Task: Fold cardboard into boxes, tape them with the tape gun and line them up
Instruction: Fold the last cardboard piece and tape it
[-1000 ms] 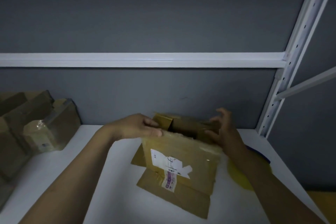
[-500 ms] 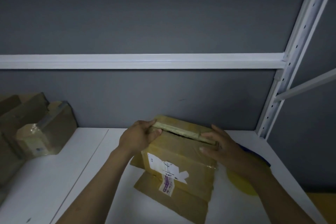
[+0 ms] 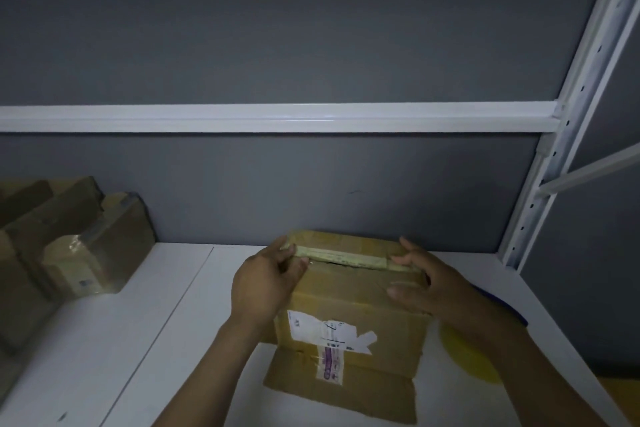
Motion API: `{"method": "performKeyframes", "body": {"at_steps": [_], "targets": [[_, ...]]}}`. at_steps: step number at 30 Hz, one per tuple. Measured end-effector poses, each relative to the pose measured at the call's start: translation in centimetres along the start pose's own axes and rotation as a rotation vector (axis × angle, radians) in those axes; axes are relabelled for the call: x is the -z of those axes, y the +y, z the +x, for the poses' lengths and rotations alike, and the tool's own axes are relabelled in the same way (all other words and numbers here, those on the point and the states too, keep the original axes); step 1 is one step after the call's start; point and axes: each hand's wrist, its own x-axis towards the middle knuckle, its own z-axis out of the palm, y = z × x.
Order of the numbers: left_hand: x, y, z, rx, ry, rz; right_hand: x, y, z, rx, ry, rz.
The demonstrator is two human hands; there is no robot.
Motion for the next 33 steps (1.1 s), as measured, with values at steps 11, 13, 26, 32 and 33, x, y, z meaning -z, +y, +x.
{"method": "performKeyframes", "body": {"at_steps": [11,13,26,32,33], "targets": [[-2.4,5.2,-0.8,-0.499,-0.289,0.321,0.7,0.5,1.6,0.037,0.044,-0.027],[-2.9,5.1,-0.4,-0.492,-0.290,0.359,0.9,1.8,0.3,0.036,0.162,-0.005],[-3.6,5.8,-0.5,-0.485,-0.225,0.411,2.3,12.6,-5.3,-0.615,0.506,-0.401],[-3.4,5.9,-0.3,-0.457,-0.286,0.384,2.0,9.8,-6.2,-0.530,0.737,-0.161],[-3.3,5.9,-0.2,-0.455,-0.306,0.381,2.1,8.8,-6.4,-0.489,0.823,-0.092]]}}
